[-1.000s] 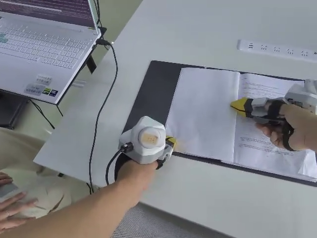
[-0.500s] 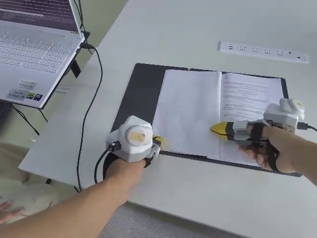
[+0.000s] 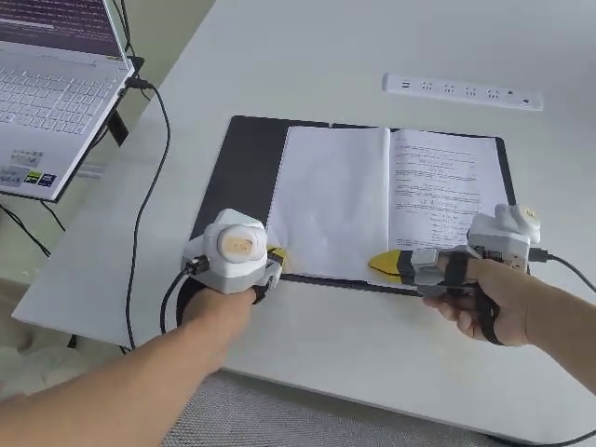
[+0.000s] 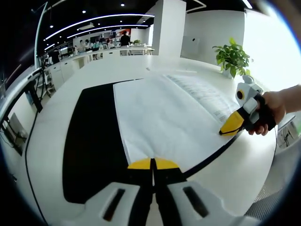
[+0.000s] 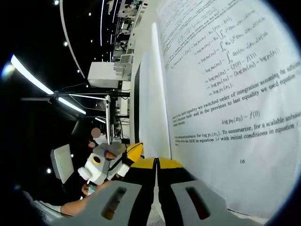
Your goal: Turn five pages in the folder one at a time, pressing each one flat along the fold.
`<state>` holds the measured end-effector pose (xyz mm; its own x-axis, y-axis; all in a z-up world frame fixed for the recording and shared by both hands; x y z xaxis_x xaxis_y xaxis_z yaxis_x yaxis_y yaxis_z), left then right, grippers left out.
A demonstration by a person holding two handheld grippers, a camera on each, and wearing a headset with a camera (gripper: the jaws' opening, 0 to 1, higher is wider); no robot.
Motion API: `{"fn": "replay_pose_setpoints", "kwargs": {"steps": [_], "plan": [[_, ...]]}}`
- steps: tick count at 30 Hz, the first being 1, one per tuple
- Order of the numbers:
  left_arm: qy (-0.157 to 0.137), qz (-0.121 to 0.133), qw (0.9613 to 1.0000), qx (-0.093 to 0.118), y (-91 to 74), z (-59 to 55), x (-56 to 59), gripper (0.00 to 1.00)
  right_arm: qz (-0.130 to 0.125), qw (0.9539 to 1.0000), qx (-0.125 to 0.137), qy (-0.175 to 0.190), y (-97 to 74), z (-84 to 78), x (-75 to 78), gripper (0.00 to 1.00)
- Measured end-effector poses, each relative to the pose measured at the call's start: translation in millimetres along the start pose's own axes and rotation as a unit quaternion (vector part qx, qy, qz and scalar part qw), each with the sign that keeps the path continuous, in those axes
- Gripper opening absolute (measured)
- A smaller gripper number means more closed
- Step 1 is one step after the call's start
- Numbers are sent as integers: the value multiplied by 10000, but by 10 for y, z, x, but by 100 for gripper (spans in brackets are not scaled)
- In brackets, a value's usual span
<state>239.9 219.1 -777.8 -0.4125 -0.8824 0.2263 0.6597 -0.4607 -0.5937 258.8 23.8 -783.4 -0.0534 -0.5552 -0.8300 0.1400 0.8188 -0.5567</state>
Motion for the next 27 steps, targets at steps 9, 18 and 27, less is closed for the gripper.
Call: {"fn": "replay_pose_setpoints", "kwargs": {"steps": [9, 18, 27], "plan": [[-44, 25, 10000, 21, -2, 0, 1, 0, 9, 9999, -99, 21, -29, -222, -15, 0], [-240, 58, 9997, 31, -23, -3, 15, 0, 189, 9997, 95, -142, -259, -382, -117, 0], [-183, -108, 9995, -219, -230, 41, 144, 2, 101, 9934, 958, -621, -754, -339, -262, 11]]}}
Point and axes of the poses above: the centre of the closed fingertips' face, and the gripper's own axes: y roughly forward along the fingers, x roughly to its right, z roughly out of its top, the point moved 6 cm from there along -y, roughly backward along the fingers, and after that the axes turned 12 degrees about -z, right-handed, at the moved point
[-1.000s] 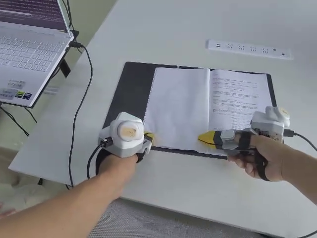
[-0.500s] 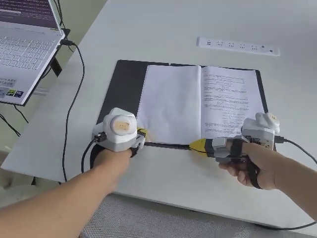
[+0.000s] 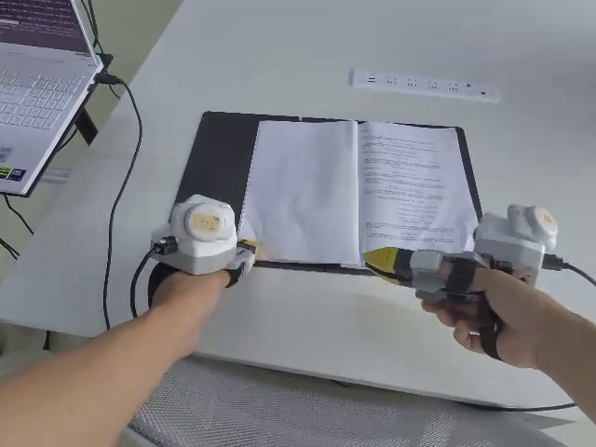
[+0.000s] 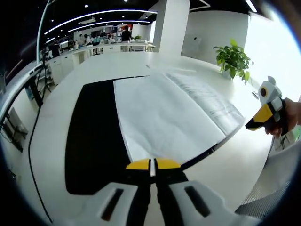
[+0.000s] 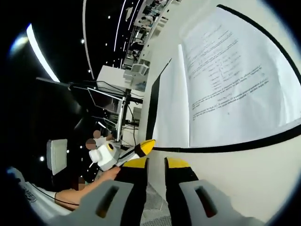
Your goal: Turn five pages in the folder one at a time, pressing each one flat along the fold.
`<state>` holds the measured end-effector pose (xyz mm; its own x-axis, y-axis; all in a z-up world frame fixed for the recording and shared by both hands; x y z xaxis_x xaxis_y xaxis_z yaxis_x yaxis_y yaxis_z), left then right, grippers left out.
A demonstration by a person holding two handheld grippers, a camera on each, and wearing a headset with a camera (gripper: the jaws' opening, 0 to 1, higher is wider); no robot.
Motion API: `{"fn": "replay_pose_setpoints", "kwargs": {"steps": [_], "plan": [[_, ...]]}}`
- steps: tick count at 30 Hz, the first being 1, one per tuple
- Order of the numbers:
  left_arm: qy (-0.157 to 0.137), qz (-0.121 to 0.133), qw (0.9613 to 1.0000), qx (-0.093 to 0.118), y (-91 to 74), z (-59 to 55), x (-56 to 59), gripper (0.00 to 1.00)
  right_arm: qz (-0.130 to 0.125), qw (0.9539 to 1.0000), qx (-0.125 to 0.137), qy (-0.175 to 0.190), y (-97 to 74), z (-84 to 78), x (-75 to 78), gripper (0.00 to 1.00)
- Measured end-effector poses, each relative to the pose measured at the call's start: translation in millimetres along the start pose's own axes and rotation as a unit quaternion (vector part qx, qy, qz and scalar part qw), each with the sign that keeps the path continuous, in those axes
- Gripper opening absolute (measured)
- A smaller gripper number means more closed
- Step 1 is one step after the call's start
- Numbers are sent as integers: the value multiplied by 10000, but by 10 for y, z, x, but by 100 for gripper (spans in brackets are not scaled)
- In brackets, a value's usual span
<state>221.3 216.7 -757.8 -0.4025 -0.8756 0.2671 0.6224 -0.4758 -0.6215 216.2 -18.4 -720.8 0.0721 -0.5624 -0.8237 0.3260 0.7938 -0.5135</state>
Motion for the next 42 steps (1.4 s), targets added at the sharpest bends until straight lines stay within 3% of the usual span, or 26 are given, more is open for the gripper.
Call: {"fn": "replay_pose_setpoints", "kwargs": {"steps": [7, 11, 15, 17, 19, 20, 25, 27, 32, 33, 39, 42], "plan": [[-17, -238, 9997, 72, -277, 179, 176, 11, -272, 9961, 773, -328, -467, 127, -108, 15], [-124, -312, 9994, 119, -380, 226, 210, 19, -428, 9928, 1010, -480, -668, 137, -190, 22], [-88, -395, 9990, 175, -520, 261, 282, 20, -572, 9891, 1205, -620, -870, 132, -244, 26], [-80, -425, 9989, 174, -585, 271, 315, 23, -669, 9868, 1301, -701, -961, 141, -239, 28], [-128, -473, 9986, 181, -656, 284, 345, 26, -772, 9841, 1383, -802, -1074, 186, -84, 30], [-127, -482, 9986, 200, -705, 294, 366, 27, -844, 9822, 1432, -874, -1124, 171, -107, 31], [-54, -546, 9982, 260, -872, 350, 443, 30, -948, 9765, 1663, -989, -1306, 127, -192, 33], [-101, -552, 9981, 246, -941, 370, 465, 33, -1014, 9744, 1737, -1009, -1325, 167, -141, 34], [-53, -562, 9980, 295, -1092, 406, 526, 39, -1189, 9663, 2043, -1017, -1495, 100, -177, 40], [-71, -584, 9979, 280, -1120, 403, 538, 41, -1296, 9630, 2141, -1001, -1540, 70, -159, 41], [54, -543, 9985, 105, -1221, 329, 537, 43, -1582, 9563, 2207, -1086, -1663, -56, -136, 45], [-19, -556, 9984, 58, -1271, 308, 528, 45, -1620, 9544, 2260, -1084, -1723, -105, -160, 45]]}}
Point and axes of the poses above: the centre of the closed fingertips' face, and the gripper's own axes: y roughly forward along the fingers, x roughly to its right, z roughly out of its top, the point moved 6 cm from there along -y, roughly backward along the fingers, and after that the axes turned 12 degrees about -z, right-handed, at the moved point
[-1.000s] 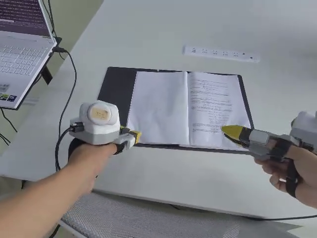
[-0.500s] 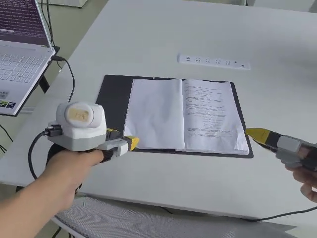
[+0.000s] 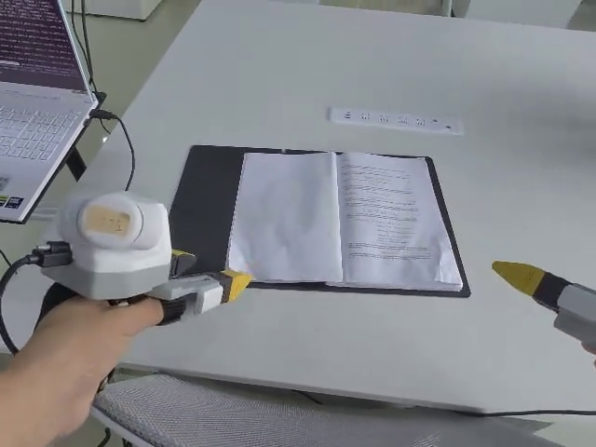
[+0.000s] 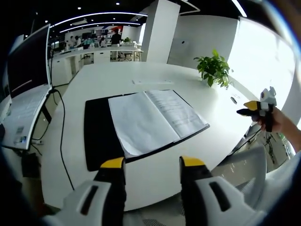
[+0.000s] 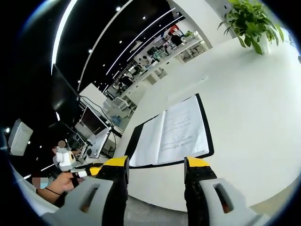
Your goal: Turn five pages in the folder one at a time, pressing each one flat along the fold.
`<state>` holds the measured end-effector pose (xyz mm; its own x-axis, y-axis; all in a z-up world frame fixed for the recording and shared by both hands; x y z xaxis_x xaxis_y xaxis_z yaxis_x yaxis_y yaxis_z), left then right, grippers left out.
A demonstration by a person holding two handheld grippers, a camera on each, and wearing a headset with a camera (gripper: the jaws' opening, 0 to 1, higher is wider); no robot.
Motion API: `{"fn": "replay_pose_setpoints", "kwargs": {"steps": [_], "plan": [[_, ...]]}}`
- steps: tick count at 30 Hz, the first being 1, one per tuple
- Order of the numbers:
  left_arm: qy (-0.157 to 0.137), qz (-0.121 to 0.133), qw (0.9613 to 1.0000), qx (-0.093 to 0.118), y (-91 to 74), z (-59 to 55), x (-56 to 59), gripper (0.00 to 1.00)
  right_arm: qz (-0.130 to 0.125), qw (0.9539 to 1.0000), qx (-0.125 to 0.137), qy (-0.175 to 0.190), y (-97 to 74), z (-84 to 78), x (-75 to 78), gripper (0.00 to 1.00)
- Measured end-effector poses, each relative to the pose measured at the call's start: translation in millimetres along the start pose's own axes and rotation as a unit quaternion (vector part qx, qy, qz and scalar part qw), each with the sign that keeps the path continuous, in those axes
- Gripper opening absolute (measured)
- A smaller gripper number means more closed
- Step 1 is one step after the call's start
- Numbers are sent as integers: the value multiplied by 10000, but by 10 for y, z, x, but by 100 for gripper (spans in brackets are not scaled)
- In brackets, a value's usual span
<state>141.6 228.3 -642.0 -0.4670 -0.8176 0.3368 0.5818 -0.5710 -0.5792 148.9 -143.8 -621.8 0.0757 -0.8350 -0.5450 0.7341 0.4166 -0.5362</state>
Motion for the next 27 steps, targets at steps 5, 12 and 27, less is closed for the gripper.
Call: {"fn": "replay_pose_setpoints", "kwargs": {"steps": [5, 12, 27], "plan": [[-86, 33, 9999, -83, -41, -21, 9, 48, -234, 9995, 85, -198, -71, -11, 20, 47], [-72, 12, 9997, -223, 5, -70, 15, 49, -423, 9985, 138, -306, -69, -18, 92, 47], [39, -73, 9996, -262, 178, 20, 74, 49, -435, 9983, -36, -390, 29, -68, 153, 48]]}}
Point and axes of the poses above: the centre of the closed fingertips' face, and the gripper's own axes: y roughly forward along the fingers, x roughly to its right, z roughly out of its top, the point moved 6 cm from there along -y, roughly backward along the fingers, and after that the axes turned 12 degrees about -z, right-handed, at the moved point
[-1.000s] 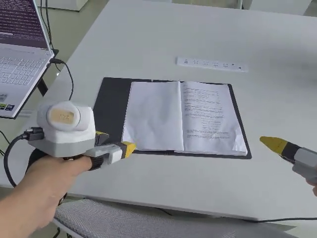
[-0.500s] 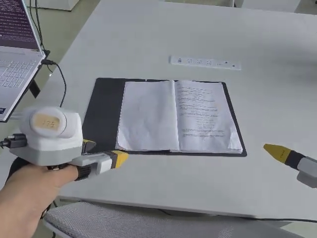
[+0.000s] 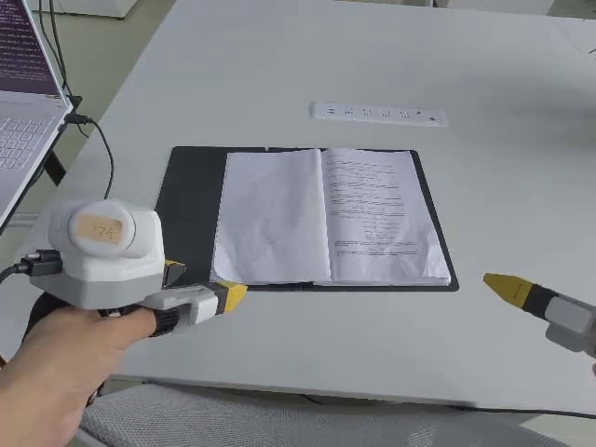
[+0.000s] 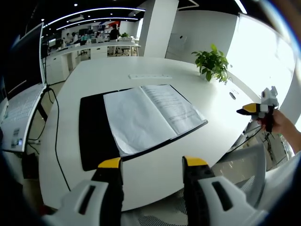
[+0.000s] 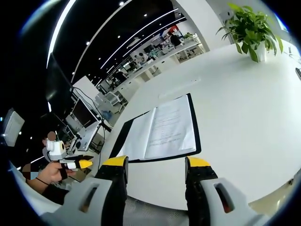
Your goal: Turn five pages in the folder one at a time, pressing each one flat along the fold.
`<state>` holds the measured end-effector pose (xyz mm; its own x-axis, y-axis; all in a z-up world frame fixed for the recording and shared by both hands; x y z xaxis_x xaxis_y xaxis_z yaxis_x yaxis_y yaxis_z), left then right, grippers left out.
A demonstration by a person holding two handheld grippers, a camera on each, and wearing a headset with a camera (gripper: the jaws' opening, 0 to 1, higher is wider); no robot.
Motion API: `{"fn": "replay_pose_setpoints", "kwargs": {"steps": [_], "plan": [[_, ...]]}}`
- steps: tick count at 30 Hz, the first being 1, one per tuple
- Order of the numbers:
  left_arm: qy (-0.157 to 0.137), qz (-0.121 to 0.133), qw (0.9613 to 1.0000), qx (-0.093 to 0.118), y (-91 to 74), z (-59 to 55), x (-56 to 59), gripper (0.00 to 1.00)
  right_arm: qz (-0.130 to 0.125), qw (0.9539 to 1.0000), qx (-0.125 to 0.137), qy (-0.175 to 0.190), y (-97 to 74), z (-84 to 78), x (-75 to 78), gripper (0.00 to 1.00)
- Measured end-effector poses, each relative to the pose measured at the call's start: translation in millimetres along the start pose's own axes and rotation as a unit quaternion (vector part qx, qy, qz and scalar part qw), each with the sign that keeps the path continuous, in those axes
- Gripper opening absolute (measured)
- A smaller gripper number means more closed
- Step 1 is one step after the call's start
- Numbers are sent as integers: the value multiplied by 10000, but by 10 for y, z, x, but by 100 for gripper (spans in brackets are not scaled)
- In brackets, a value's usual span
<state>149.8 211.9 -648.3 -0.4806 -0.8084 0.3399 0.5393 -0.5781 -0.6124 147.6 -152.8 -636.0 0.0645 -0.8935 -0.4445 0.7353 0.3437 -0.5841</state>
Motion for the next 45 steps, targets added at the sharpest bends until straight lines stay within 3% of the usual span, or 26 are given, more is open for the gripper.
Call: {"fn": "replay_pose_setpoints", "kwargs": {"steps": [6, 15, 21, 30, 33, 42, 45], "plan": [[41, -59, 10000, 1, 146, 35, 23, 50, 60, 10000, -48, -13, 78, 7, -25, 49], [325, -179, 9993, -79, 482, 135, 144, 51, 152, 9998, -127, -30, 230, 21, -55, 48], [530, -291, 9981, -83, 767, 222, 302, 50, 202, 9997, -147, 18, 323, 40, -57, 48], [1002, -632, 9929, 120, 1522, 418, 576, 53, 288, 9994, -164, 100, 463, 17, -70, 48], [1063, -737, 9916, 76, 1738, 440, 670, 53, 277, 9994, -165, 154, 531, -11, -60, 47], [1437, -779, 9865, -68, 2222, 391, 804, 54, 168, 9988, -51, 461, 732, 2, 51, 46], [1489, -847, 9852, 117, 2367, 439, 851, 56, 124, 9987, -45, 496, 796, 10, 91, 46]]}}
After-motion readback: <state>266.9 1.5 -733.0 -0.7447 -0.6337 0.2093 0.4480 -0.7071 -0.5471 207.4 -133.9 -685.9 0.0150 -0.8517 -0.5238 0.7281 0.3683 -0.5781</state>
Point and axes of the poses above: the centre of the closed fingertips' face, and the gripper's own axes: y roughly forward along the fingers, x roughly to its right, z roughly out of its top, the point moved 6 cm from there along -y, roughly backward along the fingers, and after that the axes turned 12 degrees about -z, right-handed, at the moved point
